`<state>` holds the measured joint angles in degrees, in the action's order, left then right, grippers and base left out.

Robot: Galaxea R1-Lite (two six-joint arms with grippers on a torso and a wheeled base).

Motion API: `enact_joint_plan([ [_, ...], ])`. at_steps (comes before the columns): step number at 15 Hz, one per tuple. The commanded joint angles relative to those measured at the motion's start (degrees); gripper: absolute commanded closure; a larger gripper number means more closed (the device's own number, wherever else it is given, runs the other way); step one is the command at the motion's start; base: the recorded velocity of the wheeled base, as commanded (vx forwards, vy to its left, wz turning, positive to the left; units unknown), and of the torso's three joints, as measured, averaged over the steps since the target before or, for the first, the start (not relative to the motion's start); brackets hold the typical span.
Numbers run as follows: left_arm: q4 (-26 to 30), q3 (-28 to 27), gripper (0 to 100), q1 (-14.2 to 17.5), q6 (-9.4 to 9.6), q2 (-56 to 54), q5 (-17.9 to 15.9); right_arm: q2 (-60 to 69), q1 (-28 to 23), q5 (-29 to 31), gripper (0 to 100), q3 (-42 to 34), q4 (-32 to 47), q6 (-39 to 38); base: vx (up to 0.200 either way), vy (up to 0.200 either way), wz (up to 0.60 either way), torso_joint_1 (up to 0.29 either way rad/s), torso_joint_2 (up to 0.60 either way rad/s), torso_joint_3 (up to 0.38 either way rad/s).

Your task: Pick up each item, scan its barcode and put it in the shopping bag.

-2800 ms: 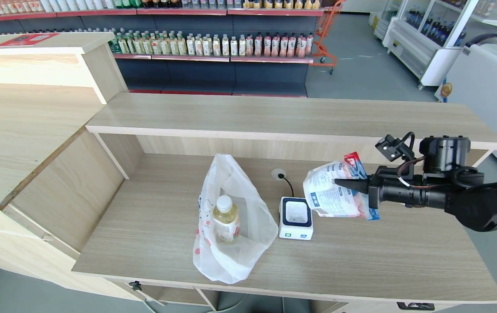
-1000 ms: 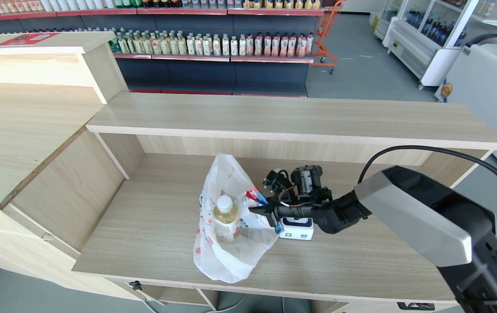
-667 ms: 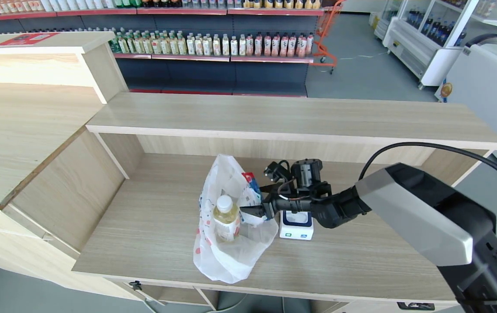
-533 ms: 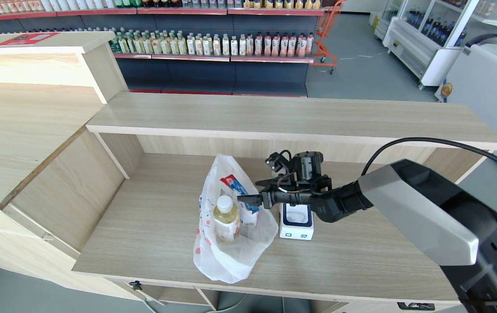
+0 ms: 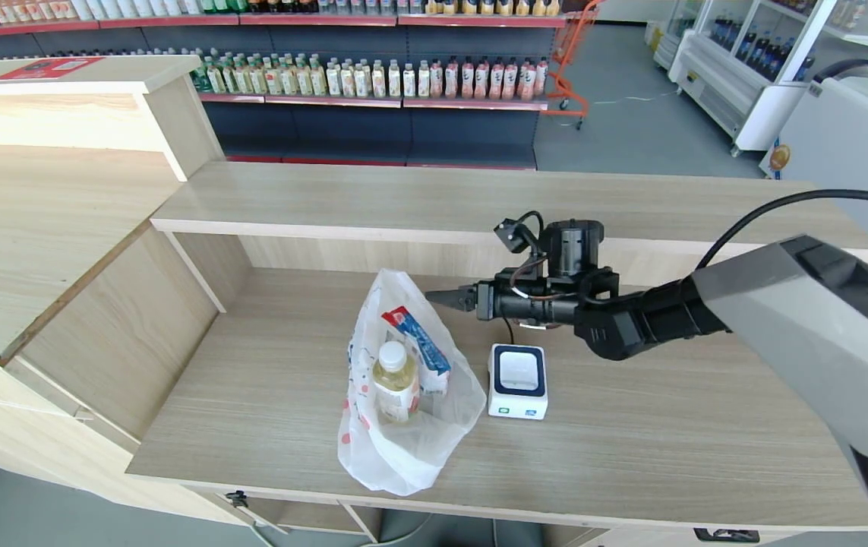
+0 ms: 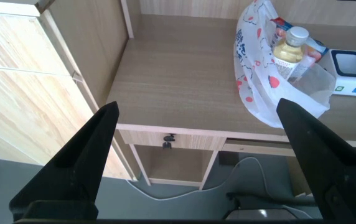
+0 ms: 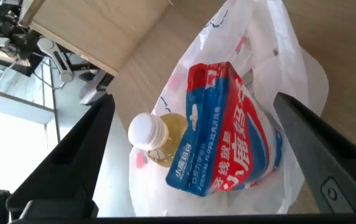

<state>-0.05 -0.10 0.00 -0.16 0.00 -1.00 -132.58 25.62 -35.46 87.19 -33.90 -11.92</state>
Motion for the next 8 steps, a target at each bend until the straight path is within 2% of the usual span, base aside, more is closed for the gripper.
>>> enact_joint_plan([
  [1, -0.04, 0.01, 0, 0.00, -0.02, 0.00, 0.03, 16.39, -4.44, 0.04, 0, -15.64, 0.24, -0.21, 0.000, 0.000, 0.00, 0.000, 0.00, 0.000],
  [4, -0.04, 0.01, 0, 0.00, -0.02, 0.00, 0.03, 39.33, -9.10, 1.01, 0, -34.54, 3.67, 0.23, 0.000, 0.000, 0.00, 0.000, 0.00, 0.000],
  [5, -0.04, 0.01, 0, 0.00, -0.02, 0.00, 0.03, 44.78, -11.21, 1.45, 0, -38.32, 5.95, 1.38, 0.000, 0.000, 0.00, 0.000, 0.00, 0.000],
  [6, -0.04, 0.01, 0, 0.00, -0.02, 0.00, 0.03, 55.07, -16.57, 4.35, 0, -45.79, 12.72, 6.65, 0.000, 0.000, 0.00, 0.000, 0.00, 0.000],
  [7, -0.04, 0.01, 0, 0.00, -0.02, 0.00, 0.03, 61.48, -19.03, 11.03, 0, -51.68, 15.88, 11.31, 0.000, 0.000, 0.00, 0.000, 0.00, 0.000],
  [8, -0.04, 0.01, 0, 0.00, -0.02, 0.00, 0.03, 69.22, -21.41, 19.38, 0, -58.53, 17.20, 12.10, 0.000, 0.000, 0.00, 0.000, 0.00, 0.000],
])
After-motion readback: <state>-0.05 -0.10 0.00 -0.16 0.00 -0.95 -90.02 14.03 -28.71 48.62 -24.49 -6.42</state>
